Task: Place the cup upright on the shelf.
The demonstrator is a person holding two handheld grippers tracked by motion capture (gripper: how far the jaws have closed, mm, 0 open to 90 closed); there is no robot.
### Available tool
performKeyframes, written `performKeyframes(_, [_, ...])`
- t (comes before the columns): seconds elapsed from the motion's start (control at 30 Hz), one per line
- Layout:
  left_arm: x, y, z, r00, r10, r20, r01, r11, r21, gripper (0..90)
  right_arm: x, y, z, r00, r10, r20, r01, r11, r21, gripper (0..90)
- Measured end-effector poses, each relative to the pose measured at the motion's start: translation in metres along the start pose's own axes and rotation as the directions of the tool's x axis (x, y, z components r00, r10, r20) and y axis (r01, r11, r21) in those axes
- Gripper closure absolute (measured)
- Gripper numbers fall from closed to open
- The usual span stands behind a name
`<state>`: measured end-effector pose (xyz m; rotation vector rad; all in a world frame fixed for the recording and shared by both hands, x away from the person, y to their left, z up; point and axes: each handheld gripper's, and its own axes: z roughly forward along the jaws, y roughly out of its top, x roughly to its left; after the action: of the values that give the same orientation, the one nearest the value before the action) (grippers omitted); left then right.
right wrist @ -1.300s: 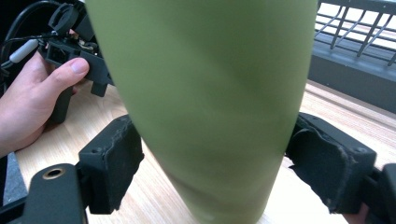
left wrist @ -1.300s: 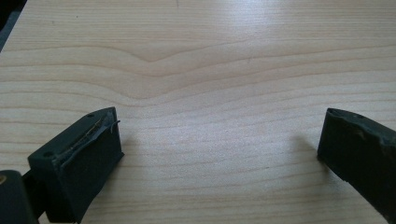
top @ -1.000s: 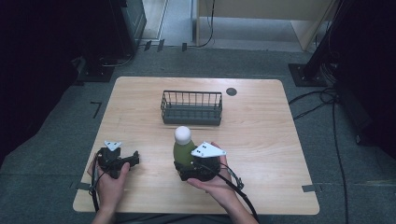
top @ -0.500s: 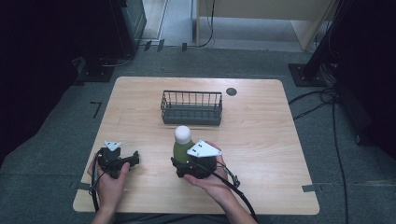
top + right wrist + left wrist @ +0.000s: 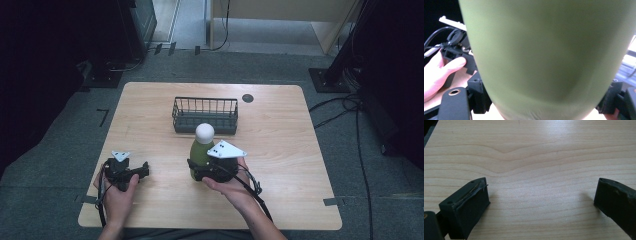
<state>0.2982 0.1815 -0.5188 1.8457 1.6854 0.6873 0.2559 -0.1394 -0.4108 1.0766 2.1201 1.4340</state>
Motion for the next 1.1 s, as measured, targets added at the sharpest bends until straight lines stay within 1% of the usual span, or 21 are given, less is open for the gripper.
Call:
performKeyframes(0.17, [0.0, 0.0, 0.0, 1.0, 0.0, 0.0, 0.0, 1.0, 0.0, 0.0, -0.009, 0.013, -0.003, 0.9997, -0.007, 0.024, 0.007, 1.0, 0.006, 20.3])
performKeyframes(0.23, [0.0, 0.0, 0.0, 1.0, 0.0, 0.0, 0.0, 1.0, 0.0, 0.0, -0.014, 0.018, -0.004, 0.9995, 0.002, 0.032, -0.003, 1.0, 0.012, 20.2])
performKeyframes(0.4, [0.0, 0.0, 0.0, 1.0, 0.0, 0.0, 0.0, 1.0, 0.0, 0.0, -0.026, 0.031, -0.005, 0.9984, 0.011, 0.056, -0.012, 1.0, 0.004, 20.3])
performKeyframes(0.47, [0.0, 0.0, 0.0, 1.0, 0.0, 0.0, 0.0, 1.0, 0.0, 0.0, -0.028, 0.033, -0.005, 0.9982, 0.012, 0.059, -0.012, 1.0, 0.001, 20.3])
performKeyframes(0.5, [0.0, 0.0, 0.0, 1.0, 0.0, 0.0, 0.0, 1.0, 0.0, 0.0, -0.032, 0.04, -0.007, 0.9974, 0.012, 0.071, -0.011, 1.0, -0.008, 20.3])
performKeyframes(0.53, [0.0, 0.0, 0.0, 1.0, -0.002, 0.0, 0.002, 1.0, -0.001, 0.0, -0.033, 0.042, -0.007, 0.9971, 0.012, 0.075, -0.011, 1.0, -0.011, 20.3])
performKeyframes(0.7, [0.0, 0.0, 0.0, 1.0, 0.0, 0.0, 0.0, 1.0, 0.001, 0.0, -0.046, 0.064, -0.012, 0.9967, 0.019, 0.078, -0.017, 0.999, -0.032, 20.3])
performKeyframes(0.8, [0.0, 0.0, 0.0, 1.0, 0.0, -0.001, 0.0, 1.0, 0.001, 0.0, -0.052, 0.076, -0.013, 0.9956, 0.016, 0.093, -0.012, 0.999, -0.044, 20.3])
performKeyframes(0.87, [0.0, 0.0, 0.0, 1.0, 0.0, -0.001, 0.0, 1.0, 0.001, 0.0, -0.054, 0.08, -0.013, 0.9949, 0.013, 0.1, -0.008, 0.999, -0.047, 20.3])
performKeyframes(0.9, [0.0, 0.0, 0.0, 1.0, 0.0, -0.001, 0.0, 1.0, 0.001, 0.0, -0.059, 0.087, -0.011, 0.9932, 0.017, 0.115, -0.011, 0.999, -0.052, 20.3])
performKeyframes(1.0, [0.0, 0.0, 0.0, 1.0, 0.0, -0.001, 0.0, 1.0, 0.001, 0.0, -0.063, 0.092, -0.009, 0.9924, 0.026, 0.12, -0.02, 0.998, -0.056, 20.3])
performKeyframes(1.03, [0.0, 0.0, 0.0, 1.0, -0.001, -0.001, 0.001, 1.0, 0.001, 0.0, -0.069, 0.099, -0.006, 0.9911, 0.037, 0.128, -0.03, 0.998, -0.061, 20.3])
performKeyframes(1.1, [0.0, 0.0, 0.0, 1.0, 0.0, 0.0, 0.0, 1.0, 0.002, 0.0, -0.072, 0.105, -0.002, 0.9901, 0.035, 0.136, -0.026, 0.998, -0.064, 20.3])
